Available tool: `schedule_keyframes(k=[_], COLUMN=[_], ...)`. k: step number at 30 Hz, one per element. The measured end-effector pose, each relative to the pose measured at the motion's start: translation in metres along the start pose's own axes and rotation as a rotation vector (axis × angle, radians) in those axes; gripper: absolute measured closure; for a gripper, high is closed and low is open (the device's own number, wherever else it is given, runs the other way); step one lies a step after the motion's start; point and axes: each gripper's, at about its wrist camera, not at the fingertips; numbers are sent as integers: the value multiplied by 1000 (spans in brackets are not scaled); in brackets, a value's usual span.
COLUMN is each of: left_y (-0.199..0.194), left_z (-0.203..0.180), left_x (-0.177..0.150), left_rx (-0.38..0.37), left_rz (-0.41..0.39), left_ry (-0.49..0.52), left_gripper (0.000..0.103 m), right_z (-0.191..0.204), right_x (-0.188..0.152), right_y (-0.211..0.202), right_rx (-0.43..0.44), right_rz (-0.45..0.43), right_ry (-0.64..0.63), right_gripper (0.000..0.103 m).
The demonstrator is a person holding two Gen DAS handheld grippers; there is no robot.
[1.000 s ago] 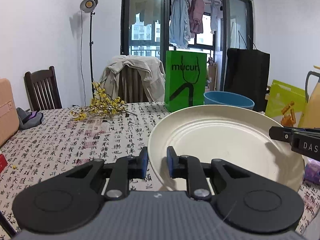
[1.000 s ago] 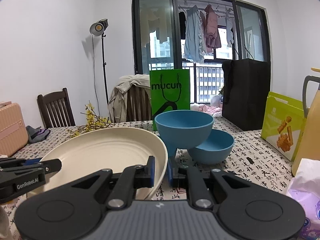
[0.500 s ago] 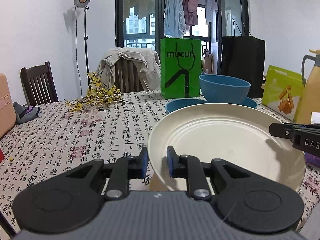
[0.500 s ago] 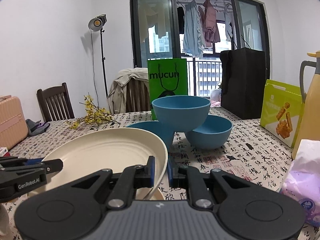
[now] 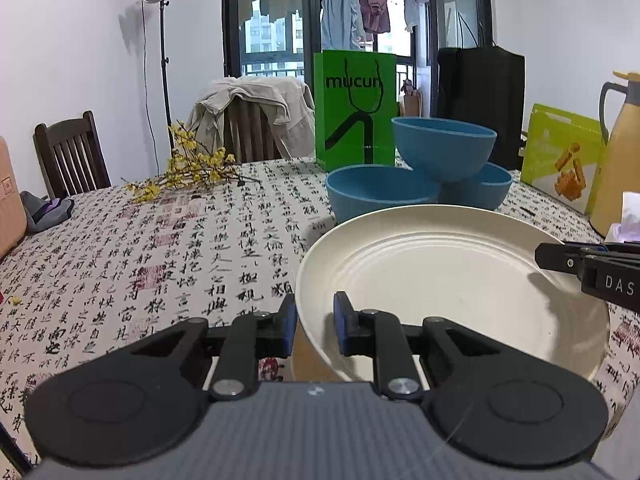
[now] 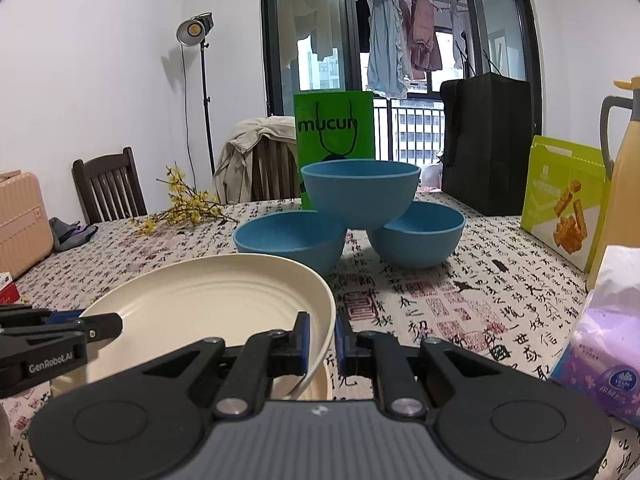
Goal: Organize plates and bowls
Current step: 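Carry the cream plate over the stacked cream plates with both grippers, then lower the cream plate onto the stacked cream plates with both grippers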
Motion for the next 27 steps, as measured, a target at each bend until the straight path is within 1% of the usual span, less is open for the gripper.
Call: schedule_keyframes(k=[8, 15, 19, 24, 27], left_y=[6, 12, 14, 21, 21], left_z=[-2, -7, -10, -10, -12], left_x=[-11, -22, -28, -33, -36], left_rx=[29, 54, 75, 90, 99], left_rz=[4, 8, -2, 22, 11], left_ry=[34, 74, 104, 120, 136], left_gripper=[84, 84, 83, 83, 83], right_z=[6, 13, 20, 26, 31], right_x=[-14, -27, -34, -38, -41], right_y=[9, 19, 21, 23, 24], right_rx=[-8, -38, -61, -75, -91], right_rz=[23, 51, 46, 44, 37], right_ry=[-28, -78, -132, -179, -212], right_gripper=[90, 90, 90, 90, 89])
Point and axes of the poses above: each gripper's, at about its wrist camera, not at the fingertips, and y roughly the way its jaws point, z to its left, x to its top, and after that the axes turned 5 degrees about -y, right-handed
